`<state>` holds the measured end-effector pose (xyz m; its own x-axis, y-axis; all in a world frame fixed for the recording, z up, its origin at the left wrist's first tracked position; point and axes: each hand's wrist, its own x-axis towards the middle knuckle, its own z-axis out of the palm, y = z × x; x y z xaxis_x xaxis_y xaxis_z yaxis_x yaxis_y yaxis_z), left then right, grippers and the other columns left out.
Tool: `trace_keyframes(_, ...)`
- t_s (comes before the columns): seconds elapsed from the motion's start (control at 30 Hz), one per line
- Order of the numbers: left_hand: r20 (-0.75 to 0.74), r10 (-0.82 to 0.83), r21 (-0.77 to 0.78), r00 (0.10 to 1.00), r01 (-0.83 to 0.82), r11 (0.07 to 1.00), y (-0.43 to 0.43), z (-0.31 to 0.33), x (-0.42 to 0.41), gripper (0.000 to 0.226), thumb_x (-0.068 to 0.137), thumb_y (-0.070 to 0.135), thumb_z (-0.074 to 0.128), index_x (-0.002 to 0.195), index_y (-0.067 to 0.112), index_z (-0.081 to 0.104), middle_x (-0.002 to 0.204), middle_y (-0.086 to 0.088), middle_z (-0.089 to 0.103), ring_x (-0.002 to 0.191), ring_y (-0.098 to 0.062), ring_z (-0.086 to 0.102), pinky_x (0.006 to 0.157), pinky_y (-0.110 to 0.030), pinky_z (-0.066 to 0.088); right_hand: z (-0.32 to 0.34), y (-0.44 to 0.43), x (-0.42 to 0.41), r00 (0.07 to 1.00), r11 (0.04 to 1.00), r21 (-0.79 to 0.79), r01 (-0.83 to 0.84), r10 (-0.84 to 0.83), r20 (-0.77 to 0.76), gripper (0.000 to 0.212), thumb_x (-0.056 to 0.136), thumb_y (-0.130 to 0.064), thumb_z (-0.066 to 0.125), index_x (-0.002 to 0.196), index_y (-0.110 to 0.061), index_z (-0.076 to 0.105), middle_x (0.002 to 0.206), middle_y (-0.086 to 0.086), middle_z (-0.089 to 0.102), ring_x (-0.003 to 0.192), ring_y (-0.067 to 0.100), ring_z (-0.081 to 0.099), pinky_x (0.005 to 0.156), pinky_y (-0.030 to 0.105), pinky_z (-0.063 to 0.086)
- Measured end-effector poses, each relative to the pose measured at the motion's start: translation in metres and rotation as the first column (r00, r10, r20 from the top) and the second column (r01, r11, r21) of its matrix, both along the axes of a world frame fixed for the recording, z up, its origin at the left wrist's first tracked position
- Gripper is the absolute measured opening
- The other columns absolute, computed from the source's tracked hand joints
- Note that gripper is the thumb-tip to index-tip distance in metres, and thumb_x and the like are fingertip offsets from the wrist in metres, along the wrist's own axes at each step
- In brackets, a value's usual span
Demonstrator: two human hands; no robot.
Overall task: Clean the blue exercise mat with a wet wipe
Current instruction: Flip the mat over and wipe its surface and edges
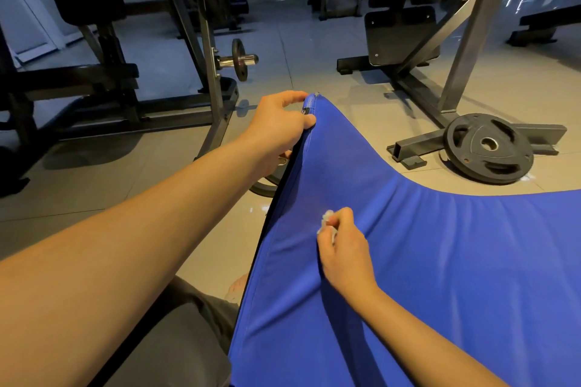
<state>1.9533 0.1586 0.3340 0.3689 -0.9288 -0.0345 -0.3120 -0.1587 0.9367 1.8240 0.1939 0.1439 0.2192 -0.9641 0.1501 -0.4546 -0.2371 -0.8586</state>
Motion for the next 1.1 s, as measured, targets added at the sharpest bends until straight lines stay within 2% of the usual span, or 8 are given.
trace_keyframes(0.17, -0.056, 0.071, 0.069, 0.996, -0.067, 0.995, -0.001, -0.005, 0.001, 0.024, 0.1, 0.022, 0.065, 0.123, 0.016, 0.063, 0.107, -0.006, 0.069, 0.088, -0.021, 0.067, 0.062, -0.03, 0.051, 0.038, 0.021, 0.02, 0.981, 0.988, -0.143, -0.049, 0.075, 0.181, 0.022, 0.1, -0.015, 0.049, 0.085, -0.028, 0.039, 0.08, -0.018, 0.057, 0.075, 0.01, 0.057, 0.059, 0.022, 0.039)
trace_keyframes(0.23, -0.05, 0.093, 0.052, 0.994, -0.09, 0.995, -0.001, -0.004, 0.0, 0.008, 0.099, 0.022, 0.067, 0.092, 0.018, 0.067, 0.094, -0.003, 0.07, 0.086, -0.022, 0.067, 0.068, -0.033, 0.053, 0.051, 0.033, 0.03, 0.967, 0.937, -0.312, -0.157, 0.21, 0.143, 0.023, 0.1, -0.017, 0.049, 0.088, -0.033, 0.038, 0.075, -0.023, 0.051, 0.069, 0.006, 0.053, 0.058, 0.019, 0.037)
trace_keyframes(0.33, -0.038, 0.094, 0.032, 0.995, -0.093, 0.995, -0.003, -0.002, -0.001, 0.016, 0.099, 0.018, 0.067, 0.083, 0.016, 0.069, 0.089, -0.002, 0.069, 0.082, -0.018, 0.064, 0.073, -0.035, 0.053, 0.042, 0.026, 0.024, 0.962, 0.882, -0.396, -0.254, 0.274, -0.007, 0.021, 0.094, -0.02, 0.048, 0.091, -0.036, 0.035, 0.076, -0.028, 0.049, 0.064, 0.002, 0.048, 0.058, 0.017, 0.033)
trace_keyframes(0.57, -0.067, 0.132, 0.086, 0.989, -0.126, 0.988, -0.004, -0.005, 0.003, 0.019, 0.098, 0.018, 0.068, 0.106, 0.001, 0.072, 0.103, -0.015, 0.074, 0.098, -0.032, 0.072, 0.089, -0.049, 0.06, 0.002, -0.002, -0.005, 0.998, 0.985, 0.175, -0.003, -0.007, 0.058, 0.013, 0.095, -0.014, 0.051, 0.084, -0.015, 0.043, 0.085, -0.008, 0.066, 0.094, 0.016, 0.063, 0.069, 0.032, 0.046)
trace_keyframes(0.7, -0.088, 0.15, 0.089, 0.985, -0.142, 0.986, -0.007, -0.006, 0.001, 0.023, 0.096, 0.022, 0.071, 0.106, 0.001, 0.071, 0.103, -0.016, 0.075, 0.093, -0.033, 0.074, 0.087, -0.048, 0.06, 0.046, 0.017, 0.017, 0.949, 0.99, 0.029, -0.138, 0.124, 0.289, 0.012, 0.094, -0.012, 0.054, 0.085, -0.019, 0.049, 0.072, -0.015, 0.063, 0.078, -0.002, 0.061, 0.06, 0.023, 0.044)
trace_keyframes(0.83, -0.089, 0.154, 0.068, 0.984, -0.149, 0.987, -0.009, -0.001, -0.003, 0.019, 0.097, 0.018, 0.07, 0.105, 0.002, 0.071, 0.089, -0.007, 0.07, 0.08, -0.023, 0.069, 0.066, -0.036, 0.057, 0.039, 0.03, 0.015, 0.948, 0.916, -0.305, -0.26, 0.302, 0.097, 0.018, 0.1, -0.014, 0.052, 0.093, -0.029, 0.046, 0.083, -0.024, 0.058, 0.074, 0.006, 0.061, 0.064, 0.02, 0.043)
trace_keyframes(0.97, -0.076, 0.172, 0.063, 0.982, -0.167, 0.984, -0.009, -0.001, -0.002, 0.022, 0.097, 0.017, 0.069, 0.111, 0.0, 0.071, 0.083, -0.002, 0.064, 0.072, -0.015, 0.062, 0.057, -0.029, 0.047, -0.007, 0.014, -0.007, 0.997, 0.998, -0.006, -0.061, 0.061, 0.048, 0.02, 0.1, -0.013, 0.046, 0.087, -0.028, 0.045, 0.088, -0.017, 0.068, 0.091, 0.007, 0.067, 0.074, 0.032, 0.051)
trace_keyframes(1.1, -0.092, 0.17, 0.1, 0.981, -0.161, 0.982, -0.014, -0.01, 0.0, 0.018, 0.097, 0.019, 0.07, 0.106, 0.003, 0.071, 0.095, -0.009, 0.071, 0.093, -0.027, 0.072, 0.077, -0.04, 0.06, 0.007, 0.017, 0.003, 0.982, 0.988, 0.156, 0.016, -0.045, 0.186, 0.016, 0.099, -0.013, 0.047, 0.083, -0.015, 0.051, 0.077, -0.012, 0.068, 0.086, 0.015, 0.067, 0.067, 0.026, 0.048)
